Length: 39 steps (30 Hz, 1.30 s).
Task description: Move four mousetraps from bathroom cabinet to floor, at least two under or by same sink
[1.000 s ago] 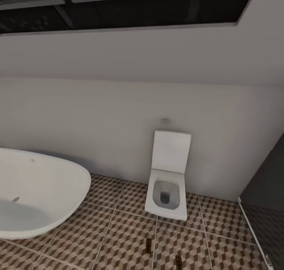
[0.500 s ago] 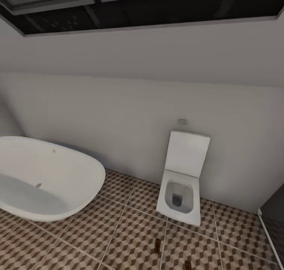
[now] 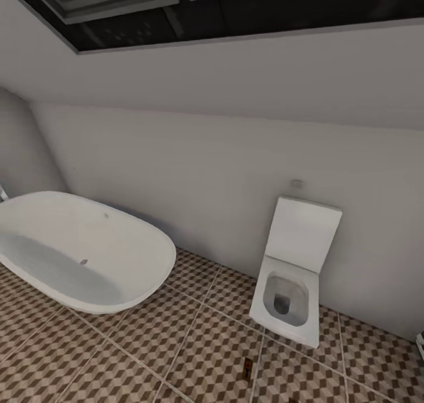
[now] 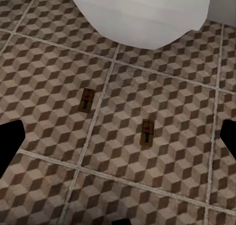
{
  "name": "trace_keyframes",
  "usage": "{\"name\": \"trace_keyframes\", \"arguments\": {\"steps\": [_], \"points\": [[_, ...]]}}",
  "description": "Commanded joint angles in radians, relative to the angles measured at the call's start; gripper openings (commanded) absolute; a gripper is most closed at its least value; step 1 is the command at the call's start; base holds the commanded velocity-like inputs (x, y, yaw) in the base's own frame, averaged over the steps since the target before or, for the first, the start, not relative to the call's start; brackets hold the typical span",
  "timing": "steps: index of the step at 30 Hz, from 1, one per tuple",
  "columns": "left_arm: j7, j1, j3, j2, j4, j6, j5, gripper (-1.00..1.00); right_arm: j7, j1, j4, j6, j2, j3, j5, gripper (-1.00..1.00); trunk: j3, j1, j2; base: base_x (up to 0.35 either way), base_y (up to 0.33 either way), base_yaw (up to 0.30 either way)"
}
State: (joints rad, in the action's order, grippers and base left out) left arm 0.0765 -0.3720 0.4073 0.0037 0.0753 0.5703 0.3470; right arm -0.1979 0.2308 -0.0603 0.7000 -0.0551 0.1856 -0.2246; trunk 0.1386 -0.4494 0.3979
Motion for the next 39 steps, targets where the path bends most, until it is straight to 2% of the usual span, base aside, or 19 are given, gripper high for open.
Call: {"name": "trace_keyframes", "arguments": {"steps": [1,10,39], "points": [[0.004,-0.001,0.008,-0.001,0.003,0.005,0.003,1.00,-0.005,0.001,0.000,0.003,0.000,0.009,-0.007,1.00,0.002,-0.001,0.002,0.000,0.000,0.072],[0.003,-0.001,0.008,-0.002,0.003,0.005,0.003,1.00,-0.003,0.001,0.000,0.003,0.001,0.009,-0.005,1.00,0.002,-0.001,0.002,0.000,0.000,-0.005],[0.003,0.001,0.008,-0.002,0.003,0.005,0.003,1.00,-0.003,0.001,0.001,0.003,0.001,0.009,-0.004,1.00,-0.010,-0.001,0.002,0.000,0.000,-0.224]]}}
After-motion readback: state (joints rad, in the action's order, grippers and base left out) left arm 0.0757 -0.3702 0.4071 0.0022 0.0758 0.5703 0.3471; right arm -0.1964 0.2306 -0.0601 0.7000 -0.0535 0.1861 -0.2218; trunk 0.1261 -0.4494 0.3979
